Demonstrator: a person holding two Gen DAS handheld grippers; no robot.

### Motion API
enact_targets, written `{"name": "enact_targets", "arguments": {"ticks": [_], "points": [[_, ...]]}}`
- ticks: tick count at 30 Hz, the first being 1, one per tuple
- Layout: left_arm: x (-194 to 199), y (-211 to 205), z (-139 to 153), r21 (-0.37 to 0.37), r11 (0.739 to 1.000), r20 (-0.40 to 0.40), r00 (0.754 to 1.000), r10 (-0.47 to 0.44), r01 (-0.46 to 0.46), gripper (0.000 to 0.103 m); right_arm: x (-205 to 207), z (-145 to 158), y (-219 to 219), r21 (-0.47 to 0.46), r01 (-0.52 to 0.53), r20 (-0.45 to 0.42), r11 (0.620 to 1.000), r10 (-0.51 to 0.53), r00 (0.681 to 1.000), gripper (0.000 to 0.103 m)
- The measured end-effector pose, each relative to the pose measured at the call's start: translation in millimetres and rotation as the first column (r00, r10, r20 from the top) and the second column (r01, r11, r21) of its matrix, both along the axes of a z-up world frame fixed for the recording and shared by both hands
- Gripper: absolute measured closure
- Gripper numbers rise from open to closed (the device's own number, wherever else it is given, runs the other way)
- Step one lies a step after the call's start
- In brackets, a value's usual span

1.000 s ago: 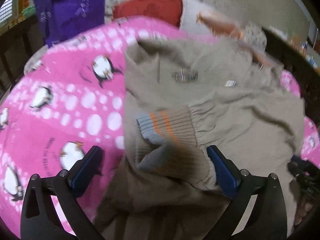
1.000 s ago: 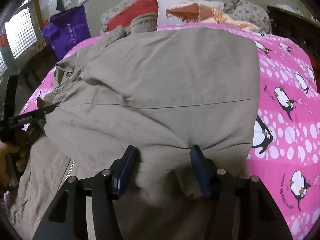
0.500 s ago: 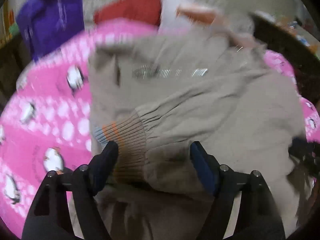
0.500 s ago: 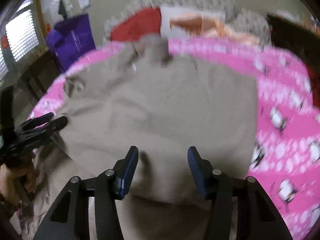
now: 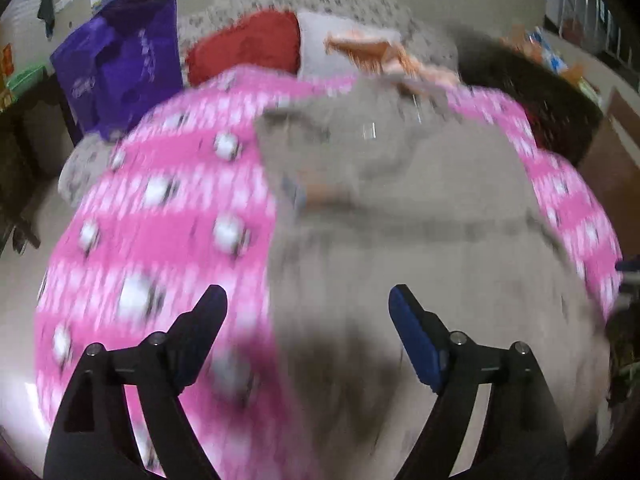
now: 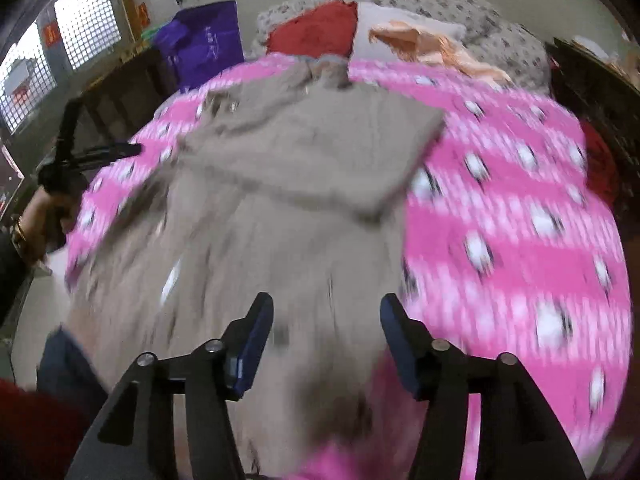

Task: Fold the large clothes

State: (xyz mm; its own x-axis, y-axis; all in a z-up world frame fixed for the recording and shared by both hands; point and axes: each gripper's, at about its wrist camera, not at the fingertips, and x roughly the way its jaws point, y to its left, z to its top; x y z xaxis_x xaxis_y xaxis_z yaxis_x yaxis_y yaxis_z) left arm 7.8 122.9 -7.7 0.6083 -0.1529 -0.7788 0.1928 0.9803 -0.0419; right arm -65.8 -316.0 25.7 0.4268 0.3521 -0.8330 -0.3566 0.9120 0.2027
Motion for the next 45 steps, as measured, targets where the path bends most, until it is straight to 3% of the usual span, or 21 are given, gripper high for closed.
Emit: {"name": "enact_targets", "arguments": {"ticks": [3,8,11,13,15,17,20,22,23,25,29,32,33,34,35,37,41,43,44,45], "points": [[-40.1,11.2,-21.8,0.004,1.0,-0.087,0.996,0.013,-0.012,0.02,-36.7,-24.5,-10.9,0.073,0.051,-0.054,0.996,-0.047,0.997,0.044],[-73.5,13.1,-57.3,-0.117,0.993,-0.201,0.98,0.009,-0.033,0.02,-61.8,-71.9,-5.1,0.208,0.151,-0.159,0.966,-0.119,0.98,0.044],[-87.6,9.8,-61.8,-0.122,0.992,-0.185,0.983,0.014,-0.037,0.019,-61.3,-83.5,-4.7,0.295,0.2,-0.211,0.935,-0.14,0.967,0.043],[-95.4,5.8,-59.7,-0.161,0.987,-0.193,0.981,-0.02,-0.012,0.019,-61.8,-81.7,-1.0,0.389,0.163,-0.225,0.907,-0.078,0.971,0.043],[-103.0,1.7,-60.8,-0.242,0.97,-0.217,0.973,-0.078,0.024,0.017,-66.6,-77.3,7.0,0.391,0.087,-0.184,0.916,-0.014,0.983,0.044],[-109.2,-2.2,-61.9,-0.259,0.964,-0.213,0.971,-0.112,0.054,0.011,-68.0,-80.3,7.4,0.373,0.081,-0.188,0.924,-0.01,0.982,0.051],[-115.8,-12.5,-61.8,-0.294,0.951,-0.21,0.965,-0.159,0.093,0.003,-73.2,-83.3,3.3,0.418,0.089,-0.202,0.904,-0.003,0.979,0.055],[-117.1,-21.3,-62.9,-0.374,0.917,-0.229,0.945,-0.233,0.135,0.003,-79.1,-82.7,4.0,0.41,0.065,-0.193,0.91,0.017,0.981,0.055],[-117.1,-26.1,-62.8,-0.389,0.909,-0.23,0.94,-0.25,0.147,0.003,-81.1,-82.2,5.2,0.413,0.052,-0.188,0.909,0.029,0.982,0.055],[-114.3,-31.4,-61.7,-0.366,0.917,-0.215,0.944,-0.252,0.161,0.004,-81.8,-81.2,5.4,0.417,0.044,-0.177,0.908,0.033,0.984,0.055],[-108.8,-24.3,-59.6,-0.372,0.924,-0.206,0.962,-0.179,0.093,0.027,-85.5,-79.5,7.5,0.408,0.024,-0.154,0.912,0.044,0.987,0.057],[-102.2,-16.1,-59.1,-0.38,0.924,-0.194,0.972,-0.136,0.053,0.044,-86.5,-76.3,5.6,0.392,0.023,-0.112,0.92,0.023,0.993,0.076],[-96.5,-13.6,-61.3,-0.386,0.922,-0.193,0.974,-0.12,0.037,0.053,-83.9,-74.7,7.3,0.401,0.023,-0.094,0.916,0.016,0.995,0.078],[-91.7,-12.0,-64.2,-0.388,0.921,-0.201,0.973,-0.114,0.028,0.072,-82.8,-72.0,8.2,0.407,0.016,-0.07,0.913,0.014,0.997,0.082],[-88.2,-8.8,-67.5,-0.379,0.925,-0.212,0.972,-0.105,0.017,0.083,-82.4,-70.0,10.0,0.4,0.006,-0.05,0.917,0.015,0.999,0.083],[-82.1,-9.4,-72.7,-0.378,0.926,-0.226,0.968,-0.111,0.018,0.084,-80.3,-71.8,17.4,0.363,-0.005,-0.027,0.932,0.015,1.0,0.079],[-86.4,-13.0,-71.9,-0.351,0.935,-0.212,0.968,-0.137,0.055,0.083,-75.5,-79.2,16.3,0.368,0.027,-0.071,0.929,0.0,0.997,0.074],[-89.3,-10.0,-69.8,-0.362,0.931,-0.217,0.967,-0.133,0.046,0.083,-77.6,-70.8,16.0,0.361,0.012,-0.037,0.932,0.001,0.999,0.08],[-90.2,-8.0,-67.8,-0.37,0.928,-0.217,0.968,-0.129,0.041,0.088,-79.5,-64.6,17.0,0.362,-0.009,-0.018,0.932,0.017,1.0,0.088],[-91.7,-6.0,-64.8,-0.383,0.923,-0.214,0.968,-0.131,0.04,0.096,-82.6,-57.7,15.7,0.362,-0.028,0.01,0.932,0.026,1.0,0.089]]}}
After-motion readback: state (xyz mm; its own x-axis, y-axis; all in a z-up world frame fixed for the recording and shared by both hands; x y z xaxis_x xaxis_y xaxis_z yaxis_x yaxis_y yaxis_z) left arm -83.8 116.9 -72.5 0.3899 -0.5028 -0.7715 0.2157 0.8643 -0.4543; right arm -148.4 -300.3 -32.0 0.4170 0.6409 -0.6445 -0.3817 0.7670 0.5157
